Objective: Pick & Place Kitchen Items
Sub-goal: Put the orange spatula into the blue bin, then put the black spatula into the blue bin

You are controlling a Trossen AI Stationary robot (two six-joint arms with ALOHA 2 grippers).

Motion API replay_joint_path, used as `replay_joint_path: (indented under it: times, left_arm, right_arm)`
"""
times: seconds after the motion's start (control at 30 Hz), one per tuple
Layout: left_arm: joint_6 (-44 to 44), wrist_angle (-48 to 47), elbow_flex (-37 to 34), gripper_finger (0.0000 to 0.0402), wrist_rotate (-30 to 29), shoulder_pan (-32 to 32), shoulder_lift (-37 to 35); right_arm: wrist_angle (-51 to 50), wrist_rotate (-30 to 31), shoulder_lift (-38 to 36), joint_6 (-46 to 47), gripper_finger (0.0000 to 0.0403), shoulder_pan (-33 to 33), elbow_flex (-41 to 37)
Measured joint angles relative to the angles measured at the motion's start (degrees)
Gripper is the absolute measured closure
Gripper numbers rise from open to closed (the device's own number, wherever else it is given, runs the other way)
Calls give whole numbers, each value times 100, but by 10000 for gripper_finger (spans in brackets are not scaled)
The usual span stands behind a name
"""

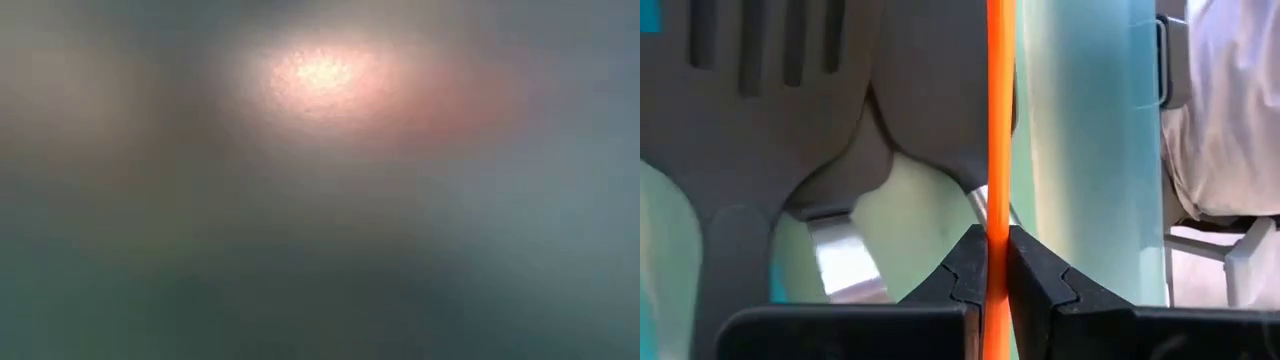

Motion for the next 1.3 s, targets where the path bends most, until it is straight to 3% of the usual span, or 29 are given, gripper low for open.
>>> replay_joint_path:
  times: [0.63, 1.03, 1.17, 1.3]
  left_arm:
    - [63, -187, -261, 385, 18, 48, 9]
    - [1, -570, 235, 262, -40, -27, -92]
    - [297, -1338, 756, 235, -615, -28, -214]
    - [1182, -1541, 1237, 231, -1315, 12, -320]
  right_arm:
    - [126, 0, 0, -84, 206, -1, 2]
    - [113, 0, 0, -84, 206, 0, 2]
    - [100, 0, 0, -84, 206, 1, 0]
    - [103, 0, 0, -79, 206, 0, 0]
